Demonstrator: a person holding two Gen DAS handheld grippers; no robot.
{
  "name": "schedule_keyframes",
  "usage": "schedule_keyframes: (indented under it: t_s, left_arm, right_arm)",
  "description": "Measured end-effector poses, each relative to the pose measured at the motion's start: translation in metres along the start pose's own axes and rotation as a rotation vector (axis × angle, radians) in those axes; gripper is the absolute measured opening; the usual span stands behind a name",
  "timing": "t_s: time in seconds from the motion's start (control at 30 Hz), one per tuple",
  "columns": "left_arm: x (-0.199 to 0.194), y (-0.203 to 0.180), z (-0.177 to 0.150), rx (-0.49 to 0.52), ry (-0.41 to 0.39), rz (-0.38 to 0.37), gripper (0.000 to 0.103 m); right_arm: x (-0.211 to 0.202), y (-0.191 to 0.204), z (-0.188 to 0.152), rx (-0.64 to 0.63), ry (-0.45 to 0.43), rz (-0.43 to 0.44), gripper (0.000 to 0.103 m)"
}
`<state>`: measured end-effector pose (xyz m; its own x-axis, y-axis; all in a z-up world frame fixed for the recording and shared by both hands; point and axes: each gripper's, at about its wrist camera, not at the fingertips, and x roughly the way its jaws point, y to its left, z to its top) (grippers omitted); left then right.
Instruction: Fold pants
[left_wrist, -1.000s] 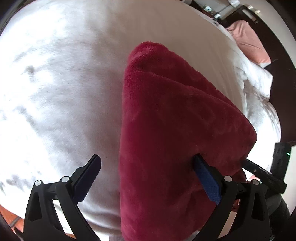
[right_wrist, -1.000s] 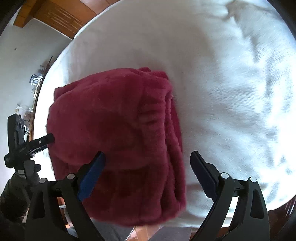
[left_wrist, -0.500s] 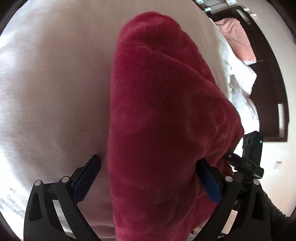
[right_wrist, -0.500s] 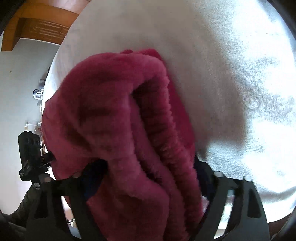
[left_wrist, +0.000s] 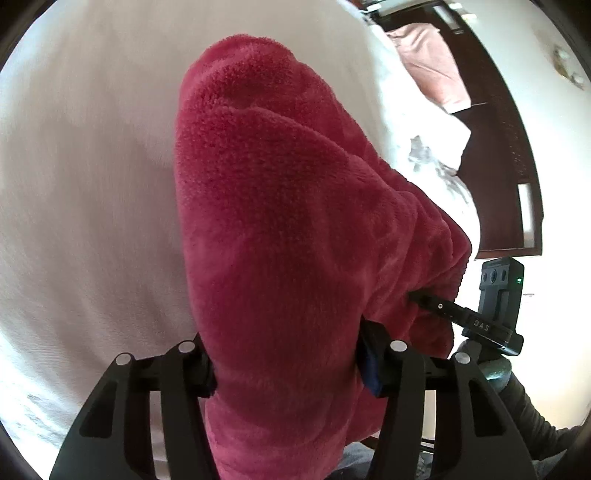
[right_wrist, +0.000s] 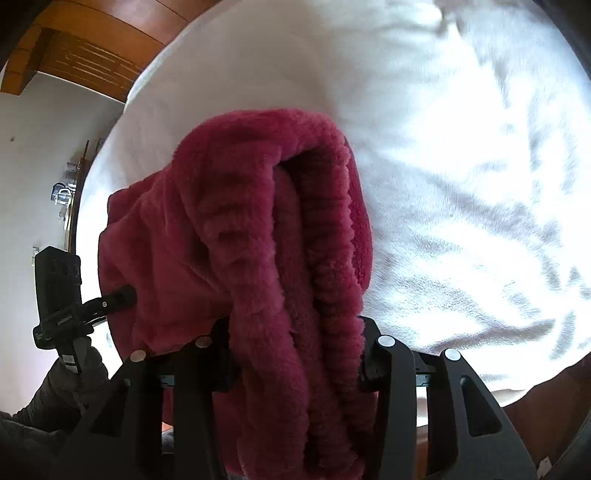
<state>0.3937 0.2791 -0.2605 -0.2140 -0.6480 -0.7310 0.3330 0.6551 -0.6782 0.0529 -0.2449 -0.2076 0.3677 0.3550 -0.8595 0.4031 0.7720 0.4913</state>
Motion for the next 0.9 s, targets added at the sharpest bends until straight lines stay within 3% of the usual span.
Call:
schedule_keyframes:
  t_s: [0.23, 0.53, 0.9]
  left_arm:
    - [-0.028, -0.023, 0.027, 0.082, -0.092, -0.009, 0.056]
    - [-0.027, -0.047, 0.099, 0.128, -0.177, 0.045, 0.056]
    - [-0.002, -0.055, 0.194, 0.091, -0.215, 0.145, 0.057]
  right_arm:
    - [-0.044, -0.002, 0.010, -0.003, -0.101, 0.023, 0.045]
    - [-0.059, -0.002, 0.069, -0.031, -0.151, 0.026, 0.045]
    - [-0.055, -0.042, 0.152, -0.014, -0.145, 0.067, 0.046]
